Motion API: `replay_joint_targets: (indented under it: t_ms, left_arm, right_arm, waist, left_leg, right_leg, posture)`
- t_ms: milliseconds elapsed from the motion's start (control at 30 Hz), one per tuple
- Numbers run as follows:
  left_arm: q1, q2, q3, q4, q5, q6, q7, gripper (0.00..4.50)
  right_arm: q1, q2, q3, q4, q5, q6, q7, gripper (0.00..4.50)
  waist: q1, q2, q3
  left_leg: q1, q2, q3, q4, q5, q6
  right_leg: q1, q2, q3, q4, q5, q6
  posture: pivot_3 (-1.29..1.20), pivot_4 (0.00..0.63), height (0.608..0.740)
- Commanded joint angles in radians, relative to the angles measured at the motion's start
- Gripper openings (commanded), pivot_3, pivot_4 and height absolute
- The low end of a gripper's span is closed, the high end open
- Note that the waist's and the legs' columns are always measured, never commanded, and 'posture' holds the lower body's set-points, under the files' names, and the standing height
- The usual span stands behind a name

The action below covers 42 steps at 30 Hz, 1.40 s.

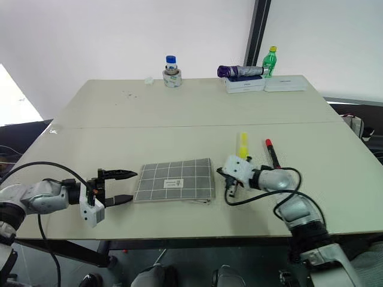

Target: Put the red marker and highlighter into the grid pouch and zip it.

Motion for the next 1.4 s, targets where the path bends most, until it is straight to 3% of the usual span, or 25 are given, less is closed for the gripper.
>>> replay_joint_targets:
  t_ms: [33, 533, 633, 867, 1033, 1133, 1267, 1400]
  left_arm:
    - [-0.001, -0.022, -0.071, 0.023, 0.073, 0.019, 0.003, 4.50]
    - [-0.034, -0.054, -0.111, 0.016, 0.040, -0.001, 0.001, 4.50]
    - [-0.034, -0.053, -0.117, 0.024, 0.014, -0.008, -0.014, 3.74]
    - [-0.016, -0.052, -0.129, 0.010, -0.051, -0.017, -0.066, 0.14]
    - [-0.007, -0.049, -0.130, 0.018, -0.144, -0.017, -0.118, 0.06]
    - [0.024, -0.042, -0.107, 0.004, -0.242, 0.014, -0.149, 0.06]
    - [0.089, -0.013, -0.070, -0.056, -0.360, 0.069, -0.195, 0.00]
    - [0.173, 0.002, 0.004, -0.146, -0.465, 0.183, -0.220, 0.00]
  right_arm:
    - [-0.023, 0.003, 0.004, 0.010, -0.032, -0.020, -0.029, 0.04]
    - [-0.088, 0.055, 0.046, 0.104, -0.070, -0.098, -0.037, 0.04]
    - [-0.086, 0.052, 0.044, 0.109, -0.071, -0.105, -0.033, 0.00]
    - [-0.084, 0.043, 0.043, 0.121, -0.075, -0.121, -0.030, 0.00]
    - [-0.087, 0.033, 0.021, 0.111, -0.058, -0.118, -0.025, 0.00]
    - [-0.082, 0.027, -0.051, 0.075, 0.045, -0.053, 0.019, 0.00]
    - [-0.051, 0.010, -0.118, 0.024, 0.135, -0.017, 0.046, 1.31]
    - [0.008, 0.024, -0.193, -0.101, 0.282, 0.121, 0.062, 3.47]
  waist:
    - [0.011, 0.000, 0.000]
    - [0.017, 0.000, 0.000]
    - [0.016, 0.000, 0.000]
    - [0.012, 0.000, 0.000]
    - [0.010, 0.000, 0.000]
    - [0.009, 0.000, 0.000]
    - [0.003, 0.000, 0.000]
    - [-0.009, 0.000, 0.000]
  left_leg:
    - [0.000, 0.000, 0.000, 0.000, 0.000, 0.000]
    - [0.000, -0.001, 0.001, 0.001, -0.001, 0.001]
    - [0.000, -0.001, 0.002, 0.002, -0.001, 0.001]
    - [0.000, 0.000, 0.002, 0.001, -0.001, 0.001]
    - [0.000, 0.000, 0.002, 0.001, -0.001, 0.001]
    - [0.000, 0.000, 0.002, 0.001, -0.001, 0.001]
    - [0.000, 0.000, 0.002, 0.001, -0.001, 0.001]
    - [0.000, 0.001, 0.000, -0.001, -0.001, 0.001]
  right_leg:
    - [0.000, 0.000, 0.000, 0.000, 0.000, 0.000]
    - [0.001, -0.001, 0.000, 0.000, 0.000, 0.000]
    - [0.001, -0.001, 0.001, 0.000, 0.000, 0.000]
    - [0.000, -0.001, 0.001, 0.000, 0.000, 0.001]
    - [0.001, -0.001, 0.001, 0.000, 0.000, 0.000]
    - [0.000, -0.001, 0.002, 0.000, 0.000, 0.001]
    - [0.000, -0.001, 0.002, 0.000, 0.000, 0.001]
    - [0.000, 0.000, 0.002, 0.000, 0.000, 0.001]
  posture:
    - [0.00, 0.150, 0.740]
    - [0.00, 0.150, 0.740]
    - [0.00, 0.150, 0.740]
    - [0.00, 0.150, 0.740]
    - [0.00, 0.150, 0.740]
    - [0.00, 0.150, 0.740]
    - [0.00, 0.150, 0.740]
    - [0.00, 0.150, 0.740]
